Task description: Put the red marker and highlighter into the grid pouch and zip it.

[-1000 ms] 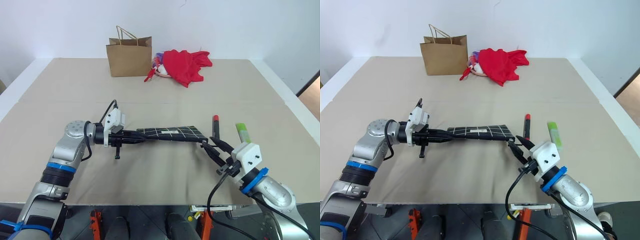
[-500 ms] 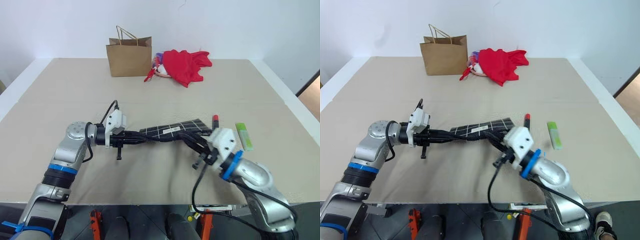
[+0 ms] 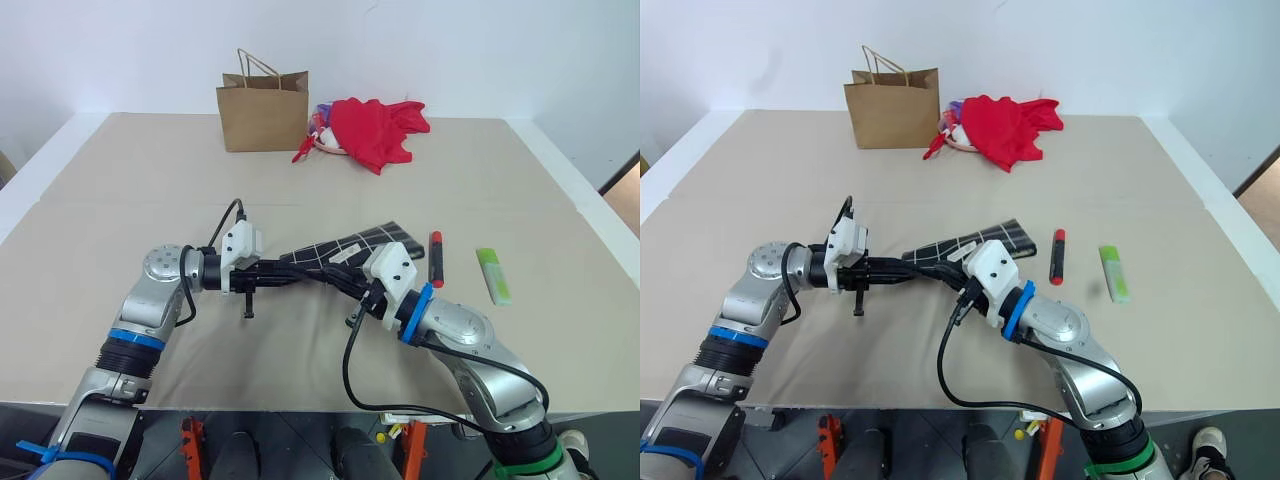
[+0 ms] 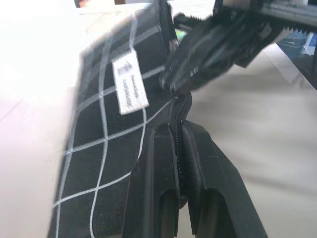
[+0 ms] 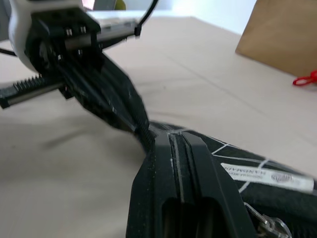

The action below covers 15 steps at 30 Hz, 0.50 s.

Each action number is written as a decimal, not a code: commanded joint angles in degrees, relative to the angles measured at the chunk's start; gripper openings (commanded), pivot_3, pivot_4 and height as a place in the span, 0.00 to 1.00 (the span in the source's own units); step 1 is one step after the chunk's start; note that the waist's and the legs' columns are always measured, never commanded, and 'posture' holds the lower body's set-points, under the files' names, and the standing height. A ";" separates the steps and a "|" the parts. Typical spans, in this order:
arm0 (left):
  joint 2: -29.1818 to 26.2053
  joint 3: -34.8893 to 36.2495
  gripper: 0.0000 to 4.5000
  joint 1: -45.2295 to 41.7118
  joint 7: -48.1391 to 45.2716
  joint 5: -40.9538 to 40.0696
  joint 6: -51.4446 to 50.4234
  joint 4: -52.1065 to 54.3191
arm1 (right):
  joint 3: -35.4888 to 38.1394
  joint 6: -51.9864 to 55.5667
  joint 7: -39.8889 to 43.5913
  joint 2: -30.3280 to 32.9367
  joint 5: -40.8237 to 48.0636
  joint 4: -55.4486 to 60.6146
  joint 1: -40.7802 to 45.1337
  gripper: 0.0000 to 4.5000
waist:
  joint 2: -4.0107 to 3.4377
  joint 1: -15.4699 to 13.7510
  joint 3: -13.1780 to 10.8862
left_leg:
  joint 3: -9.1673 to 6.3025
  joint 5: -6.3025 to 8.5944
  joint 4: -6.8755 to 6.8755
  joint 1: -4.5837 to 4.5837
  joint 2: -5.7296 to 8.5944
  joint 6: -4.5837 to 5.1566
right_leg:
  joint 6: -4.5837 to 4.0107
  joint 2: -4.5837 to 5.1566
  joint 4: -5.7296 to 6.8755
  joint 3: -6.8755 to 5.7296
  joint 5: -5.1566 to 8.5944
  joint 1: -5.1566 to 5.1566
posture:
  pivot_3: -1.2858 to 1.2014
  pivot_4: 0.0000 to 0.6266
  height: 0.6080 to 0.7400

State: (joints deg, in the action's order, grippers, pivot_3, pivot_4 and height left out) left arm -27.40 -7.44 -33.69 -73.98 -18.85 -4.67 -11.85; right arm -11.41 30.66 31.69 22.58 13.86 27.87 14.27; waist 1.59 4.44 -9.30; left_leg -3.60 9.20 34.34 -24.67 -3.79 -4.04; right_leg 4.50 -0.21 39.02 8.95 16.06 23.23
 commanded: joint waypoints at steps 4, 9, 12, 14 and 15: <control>0.72 1.07 0.00 -1.96 1.22 0.46 3.93 -0.31 | 0.91 5.49 0.74 -0.59 4.78 5.35 1.54 0.02 | 0.00 0.03 0.00 | -0.01 0.00 0.00 0.00 0.00 0.00 | 0.01 0.00 0.00 0.00 -0.01 0.00 | 0.52 0.24 1.00; 1.18 1.10 0.00 -2.45 1.92 1.09 6.49 -1.81 | 2.75 9.42 1.22 -0.83 9.45 8.22 2.89 0.02 | 0.00 0.03 0.00 | -0.02 0.00 0.00 -0.01 0.00 0.00 | 0.01 0.00 0.00 0.00 0.00 0.00 | 0.52 0.24 1.00; 1.62 1.08 0.00 -2.62 2.18 1.24 7.11 -2.34 | 3.36 10.87 0.77 -0.93 11.39 8.62 4.09 0.02 | 0.00 0.02 0.00 | -0.03 0.00 0.00 -0.01 0.00 0.00 | 0.01 -0.01 0.00 -0.01 -0.01 0.00 | 0.52 0.24 1.00; 1.75 0.90 0.00 -2.28 2.15 1.10 7.08 -2.02 | 4.00 11.51 0.00 -1.80 12.67 8.56 4.59 0.02 | 0.00 0.03 0.00 | -0.03 0.00 0.00 -0.01 0.00 0.00 | 0.01 0.00 0.00 -0.02 -0.01 0.00 | 0.52 0.24 1.00; 1.79 0.80 0.00 -2.14 2.16 1.07 7.04 -1.86 | 4.21 11.70 -0.26 -2.05 13.06 8.47 4.72 0.02 | 0.00 0.03 0.00 | -0.03 0.00 0.00 -0.01 0.00 0.00 | 0.01 -0.01 0.00 -0.02 -0.01 0.00 | 0.52 0.24 1.00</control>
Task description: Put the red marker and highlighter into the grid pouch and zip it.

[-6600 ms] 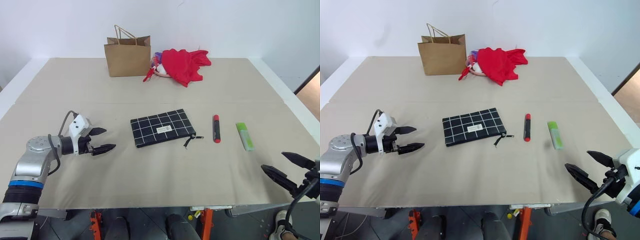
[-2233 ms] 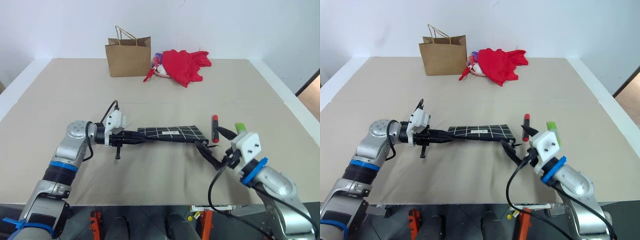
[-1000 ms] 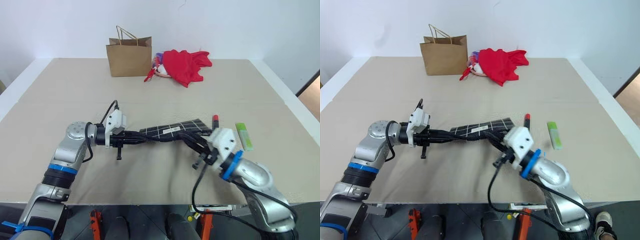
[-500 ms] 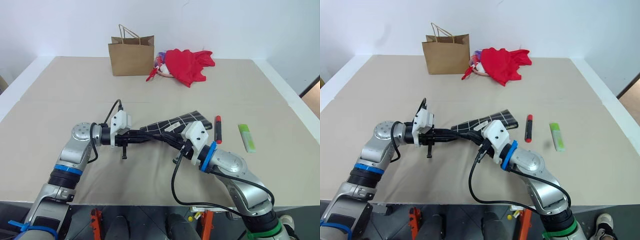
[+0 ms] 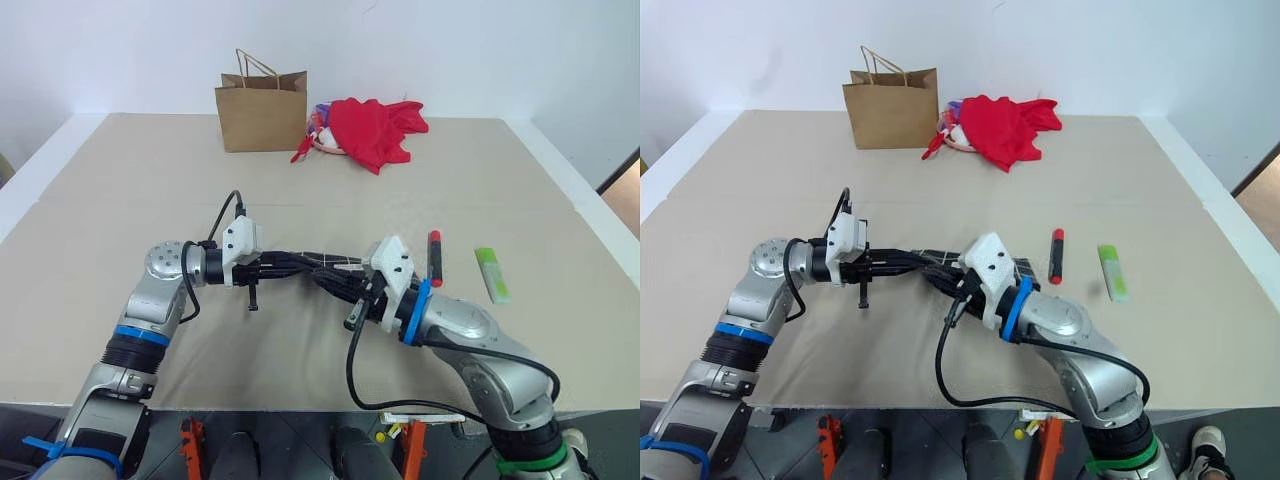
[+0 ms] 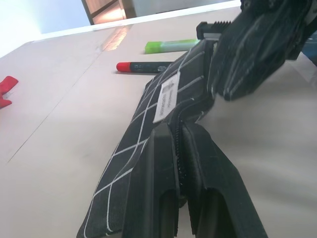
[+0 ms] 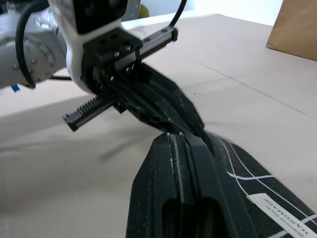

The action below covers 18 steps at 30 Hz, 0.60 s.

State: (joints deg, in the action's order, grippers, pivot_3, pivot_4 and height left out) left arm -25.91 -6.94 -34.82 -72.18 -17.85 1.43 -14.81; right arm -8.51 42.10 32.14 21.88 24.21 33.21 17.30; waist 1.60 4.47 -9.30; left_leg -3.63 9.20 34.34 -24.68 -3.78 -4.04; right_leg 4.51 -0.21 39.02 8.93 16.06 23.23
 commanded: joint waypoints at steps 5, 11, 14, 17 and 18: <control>0.87 -0.38 0.00 -0.43 0.04 -0.61 0.01 2.50 | -0.26 -0.77 -1.09 -2.17 1.94 0.54 2.42 0.02 | 0.00 0.00 0.00 | -0.02 0.00 -0.01 -0.01 0.00 0.00 | 0.01 0.00 0.00 -0.01 0.01 0.00 | 0.52 0.24 1.00; 1.22 -0.64 0.00 -0.15 -0.76 -1.92 -1.72 4.72 | -1.99 -2.63 -0.99 -3.70 0.40 -3.28 4.64 0.02 | 0.00 0.04 0.00 | -0.02 0.00 -0.01 0.00 0.00 0.00 | 0.00 -0.01 0.00 -0.02 0.00 0.01 | 0.52 0.24 1.00; 1.00 -0.95 0.00 0.41 -1.36 -2.30 -2.76 6.16 | -2.45 -3.74 -0.94 -4.33 -0.39 -5.10 5.98 0.02 | 0.00 0.04 0.00 | -0.03 0.00 -0.01 0.00 0.00 0.00 | 0.00 -0.02 0.00 -0.03 0.00 0.01 | 0.52 0.24 1.00; 1.03 -1.06 0.00 0.62 -1.09 -2.03 -2.51 6.11 | -2.88 -4.29 -0.85 -4.97 -0.61 -6.22 7.30 0.02 | 0.00 0.03 0.00 | -0.04 0.00 -0.02 -0.02 0.00 0.00 | 0.00 -0.01 0.00 -0.03 0.01 0.01 | 0.52 0.24 1.00; 1.11 -1.05 0.00 0.57 -0.92 -1.87 -2.30 5.84 | -3.14 -4.37 -0.73 -5.14 -0.65 -6.40 7.66 0.02 | 0.00 0.02 0.00 | -0.04 0.00 -0.02 -0.02 0.00 0.00 | 0.00 -0.01 0.00 -0.03 0.01 0.01 | 0.52 0.24 1.00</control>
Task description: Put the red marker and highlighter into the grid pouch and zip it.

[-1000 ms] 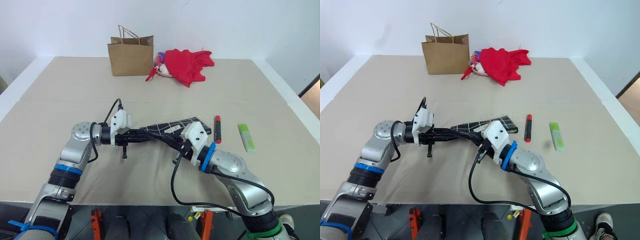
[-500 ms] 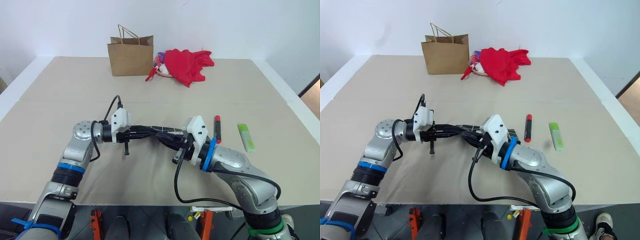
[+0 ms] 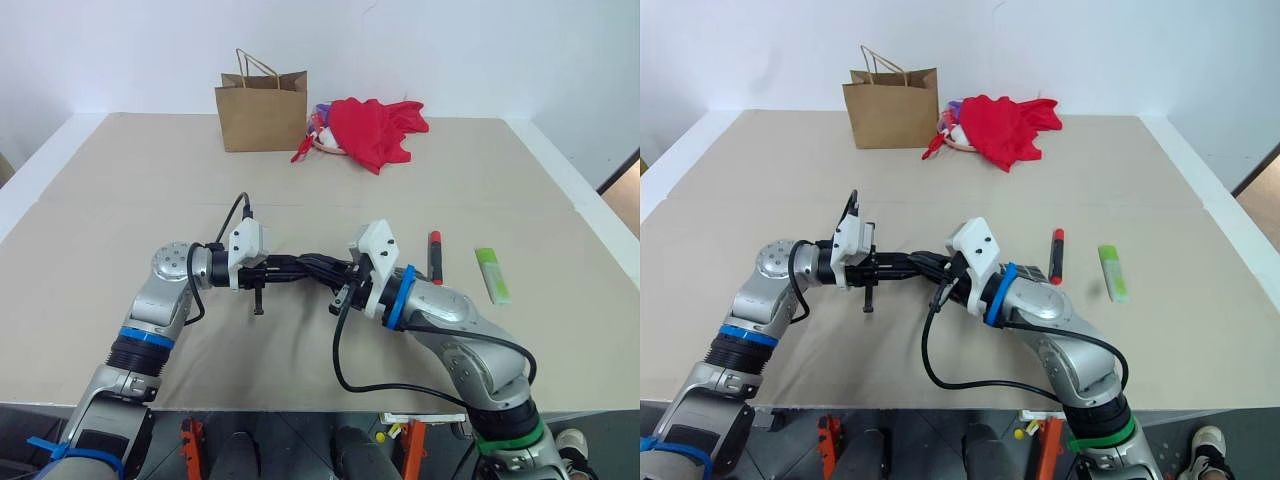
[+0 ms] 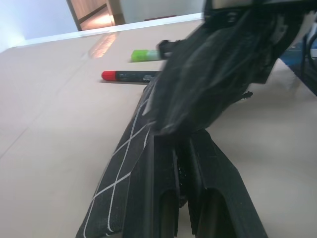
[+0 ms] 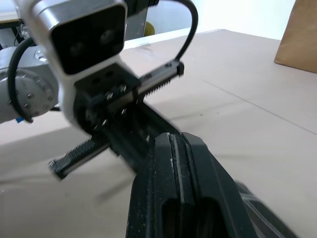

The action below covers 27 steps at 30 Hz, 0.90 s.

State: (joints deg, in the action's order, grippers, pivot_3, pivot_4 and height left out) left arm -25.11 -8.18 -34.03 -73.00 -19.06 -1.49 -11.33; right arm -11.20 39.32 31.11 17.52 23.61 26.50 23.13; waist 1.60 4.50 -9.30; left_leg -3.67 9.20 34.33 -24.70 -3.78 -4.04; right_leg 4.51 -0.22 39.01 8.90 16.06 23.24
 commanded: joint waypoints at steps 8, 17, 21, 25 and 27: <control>-0.42 0.55 0.00 -0.24 0.15 -0.04 1.12 1.50 | 3.09 -1.08 1.71 2.48 2.00 4.15 -1.50 0.30 | 0.00 -0.01 0.00 | -0.01 0.00 -0.01 0.00 0.00 0.00 | 0.00 0.00 0.00 -0.02 0.01 0.00 | 0.52 0.24 1.00; -2.16 1.20 0.00 -0.26 0.08 0.54 2.31 -0.34 | 28.37 7.43 -4.83 9.19 14.53 11.30 -11.66 0.99 | 0.01 -0.14 0.00 | -0.08 0.00 -0.03 -0.04 0.01 0.00 | 0.00 0.01 -0.02 -0.07 0.04 0.00 | 0.52 0.24 1.00; -3.11 1.07 0.00 0.02 -0.46 0.86 3.31 -0.96 | 37.96 9.75 -13.46 9.68 12.63 6.84 -13.59 0.99 | 0.00 -0.09 0.00 | -0.08 0.00 -0.01 -0.01 0.03 0.00 | -0.02 0.02 -0.02 -0.06 0.02 -0.02 | 0.52 0.24 1.00; -3.44 0.91 0.00 0.09 -0.59 0.87 3.68 -1.26 | 35.18 8.95 -17.56 8.77 8.24 5.44 -16.20 0.99 | -0.01 0.08 0.00 | -0.09 0.00 -0.07 0.05 0.02 0.01 | -0.06 -0.02 0.00 -0.06 0.00 0.00 | 0.52 0.24 1.00; -3.51 0.93 0.00 0.06 -0.57 0.82 3.69 -1.27 | 33.49 8.34 -19.37 6.92 7.36 4.55 -16.11 0.99 | -0.02 0.15 0.00 | -0.08 0.00 -0.09 0.04 0.02 0.01 | -0.07 -0.01 -0.01 -0.05 0.01 0.00 | 0.52 0.24 1.00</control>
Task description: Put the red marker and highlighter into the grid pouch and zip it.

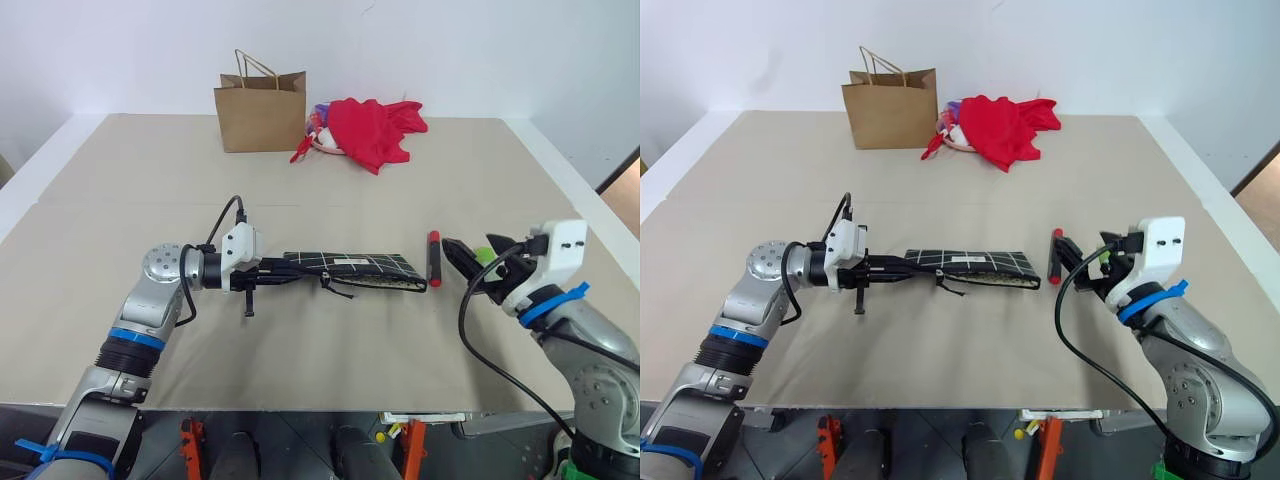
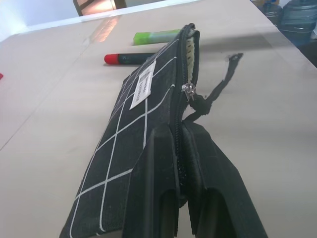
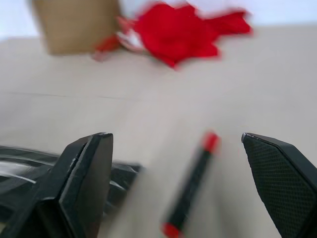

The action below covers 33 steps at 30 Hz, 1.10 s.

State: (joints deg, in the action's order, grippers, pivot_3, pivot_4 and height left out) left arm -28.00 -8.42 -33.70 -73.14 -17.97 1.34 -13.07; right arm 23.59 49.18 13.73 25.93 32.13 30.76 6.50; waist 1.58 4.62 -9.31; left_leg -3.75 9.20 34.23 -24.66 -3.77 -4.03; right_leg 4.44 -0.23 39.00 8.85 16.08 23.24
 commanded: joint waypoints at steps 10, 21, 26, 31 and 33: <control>-2.77 2.00 0.00 0.37 -1.77 -1.13 -0.20 1.15 | -6.40 -6.36 -7.12 -7.36 -7.66 -9.80 3.96 0.99 | -0.07 -0.09 -0.04 | 0.00 0.00 0.00 -0.03 0.00 0.00 | -0.01 0.01 -0.01 0.00 0.02 0.00 | 0.52 0.24 1.00; -2.96 2.23 0.00 1.05 -0.48 -1.35 -1.12 3.28 | -14.76 -12.24 -7.48 -8.44 -17.10 -19.74 4.01 0.69 | -0.12 0.12 -0.07 | 0.00 0.00 -0.04 0.01 0.00 0.00 | -0.02 0.00 -0.01 -0.01 0.01 -0.01 | 0.52 0.24 1.00; -3.01 2.32 0.00 1.10 -0.09 -1.43 -1.36 3.71 | -15.82 -12.67 -8.76 -9.73 -19.33 -20.02 3.63 0.17 | -0.08 0.12 -0.05 | 0.00 -0.01 -0.01 0.07 -0.01 0.00 | -0.04 -0.01 -0.01 0.00 -0.02 -0.07 | 0.52 0.24 1.00; -3.09 2.23 0.00 1.14 0.07 -1.51 -1.43 3.82 | -15.67 -12.65 -8.64 -10.16 -19.91 -20.01 3.65 0.13 | -0.07 0.07 -0.05 | 0.00 -0.02 0.11 0.06 0.00 -0.02 | -0.17 0.00 -0.01 0.00 0.01 -0.12 | 0.52 0.24 1.00; -3.11 2.21 0.00 1.14 0.10 -1.53 -1.43 3.83 | -15.65 -12.64 -8.62 -10.20 -19.97 -20.00 3.66 0.13 | -0.07 0.08 -0.05 | 0.00 -0.02 0.10 0.07 0.00 -0.02 | -0.17 -0.01 -0.01 0.00 0.01 -0.12 | 0.52 0.24 1.00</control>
State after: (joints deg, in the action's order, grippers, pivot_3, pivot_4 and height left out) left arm -30.41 -7.94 -32.36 -73.04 -18.65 -0.32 -11.70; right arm 8.07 35.64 5.25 16.00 13.01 12.17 10.93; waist 1.51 4.70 -9.35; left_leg -3.75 9.17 34.34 -24.59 -3.77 -4.05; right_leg 4.28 -0.24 38.99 8.86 16.08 23.12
